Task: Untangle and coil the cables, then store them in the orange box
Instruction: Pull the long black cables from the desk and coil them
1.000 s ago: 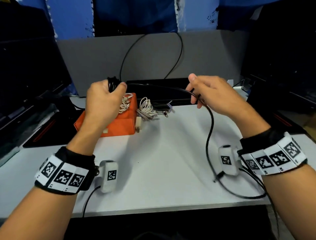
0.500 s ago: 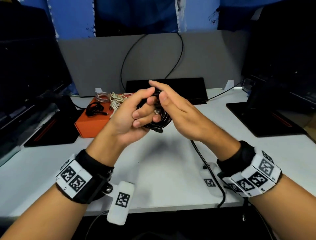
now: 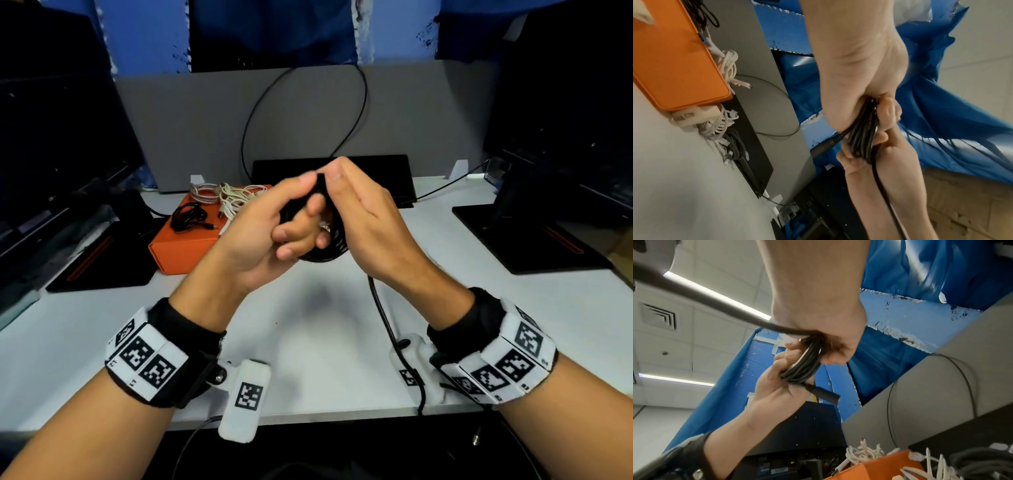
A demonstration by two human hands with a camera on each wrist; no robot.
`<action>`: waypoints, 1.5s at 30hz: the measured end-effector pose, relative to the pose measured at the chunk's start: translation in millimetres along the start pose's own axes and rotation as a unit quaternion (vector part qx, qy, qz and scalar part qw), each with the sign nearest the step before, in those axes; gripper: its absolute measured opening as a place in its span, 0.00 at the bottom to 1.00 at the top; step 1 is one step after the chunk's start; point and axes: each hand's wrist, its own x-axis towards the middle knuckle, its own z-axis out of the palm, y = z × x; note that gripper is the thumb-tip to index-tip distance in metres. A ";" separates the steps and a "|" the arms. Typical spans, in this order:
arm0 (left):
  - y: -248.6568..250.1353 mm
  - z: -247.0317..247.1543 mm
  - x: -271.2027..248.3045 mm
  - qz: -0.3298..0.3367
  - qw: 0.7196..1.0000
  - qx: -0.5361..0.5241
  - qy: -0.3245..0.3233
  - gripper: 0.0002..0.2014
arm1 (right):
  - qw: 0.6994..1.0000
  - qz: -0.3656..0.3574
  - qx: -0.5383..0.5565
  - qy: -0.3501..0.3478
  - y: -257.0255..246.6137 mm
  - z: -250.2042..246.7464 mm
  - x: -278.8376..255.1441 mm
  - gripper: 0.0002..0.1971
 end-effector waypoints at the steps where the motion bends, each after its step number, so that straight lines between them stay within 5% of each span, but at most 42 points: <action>1: -0.1 1.7 0.8 0.006 0.999 -0.035 0.001 0.22 | 1.000 -0.011 0.000 0.001 -1.1 0.6 -0.6 0.19; 9: 3.4 30.1 -1.5 0.034 0.996 -0.071 0.039 0.24 | 0.997 -0.060 0.015 0.035 -2.1 -5.8 2.5 0.15; 15: 13.9 20.2 -14.1 0.025 0.988 -0.081 -0.132 0.22 | 0.984 -0.071 0.162 0.000 -16.0 -3.7 -3.0 0.19; 19: 13.0 23.3 -9.1 0.079 0.984 -0.142 -0.069 0.23 | 0.987 0.035 0.155 -0.007 -20.0 -5.1 1.2 0.22; 25: 25.5 1.8 -3.2 0.183 0.948 -0.255 0.051 0.18 | 0.976 0.086 -0.063 -0.187 -0.6 -16.3 3.8 0.11; 27: 26.1 0.7 -3.5 0.205 0.958 -0.180 0.087 0.13 | 0.961 0.083 -0.101 -0.244 -1.4 -12.8 1.0 0.06; 30: 20.7 0.2 0.2 0.235 0.955 0.089 0.157 0.10 | 0.947 0.102 -0.111 -0.284 -10.5 -11.0 -3.0 0.08; 34: 10.9 -3.4 -0.6 0.226 0.856 0.432 0.170 0.09 | 0.932 0.126 -0.080 -0.329 -26.1 -19.4 -4.4 0.10; 37: 9.8 -6.2 -3.0 0.157 0.754 0.614 0.174 0.13 | 0.949 0.099 -0.103 -0.282 -30.3 -26.7 -3.0 0.08; 38: 11.7 -7.3 -4.1 0.140 0.743 0.633 0.169 0.15 | 0.957 0.086 -0.109 -0.254 -30.9 -28.7 -1.7 0.07; 42: 25.4 -12.8 -11.1 0.075 0.799 0.590 0.088 0.23 | 0.989 0.090 -0.036 -0.107 -31.8 -29.2 3.0 0.08; 45: 27.4 -16.5 -16.9 0.028 0.884 0.467 -0.010 0.29 | 0.996 0.083 -0.018 -0.038 -33.5 -30.4 5.7 0.08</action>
